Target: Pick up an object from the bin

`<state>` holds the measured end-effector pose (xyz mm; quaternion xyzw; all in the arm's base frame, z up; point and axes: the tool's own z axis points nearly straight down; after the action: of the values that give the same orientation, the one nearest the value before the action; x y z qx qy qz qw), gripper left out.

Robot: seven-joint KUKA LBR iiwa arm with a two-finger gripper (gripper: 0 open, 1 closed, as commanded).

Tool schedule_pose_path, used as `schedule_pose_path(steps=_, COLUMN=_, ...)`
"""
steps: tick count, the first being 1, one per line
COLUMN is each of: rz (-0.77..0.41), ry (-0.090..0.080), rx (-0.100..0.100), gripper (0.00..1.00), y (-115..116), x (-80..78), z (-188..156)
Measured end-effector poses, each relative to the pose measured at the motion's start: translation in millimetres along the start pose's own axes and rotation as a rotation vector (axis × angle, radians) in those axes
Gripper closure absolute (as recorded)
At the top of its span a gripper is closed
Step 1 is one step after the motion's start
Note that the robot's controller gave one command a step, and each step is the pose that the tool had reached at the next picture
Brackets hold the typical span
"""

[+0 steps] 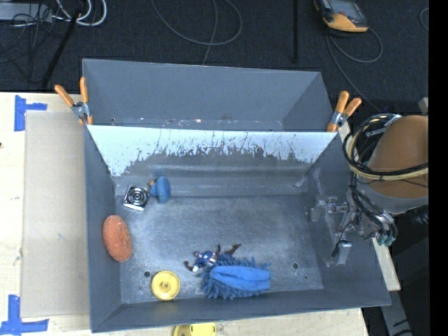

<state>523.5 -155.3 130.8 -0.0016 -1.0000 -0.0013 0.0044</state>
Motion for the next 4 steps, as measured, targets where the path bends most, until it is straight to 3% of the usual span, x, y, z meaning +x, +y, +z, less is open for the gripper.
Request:
schedule_pose_path(steps=1, rz=-0.005, ry=-0.007, rx=0.002, gripper=0.0, y=1, x=-1.6, z=-4)
schedule_pose_path(steps=2, rz=-0.097, ry=-0.009, rx=0.005, gripper=0.0, y=34, x=-5.3, z=11)
schedule_pose_path(steps=3, rz=-0.087, ry=-0.005, rx=0.001, gripper=0.0, y=81, x=4.1, z=7)
schedule_pose_path(steps=4, rz=-0.144, ry=-0.008, rx=0.002, gripper=0.0, y=103, x=-0.3, z=30)
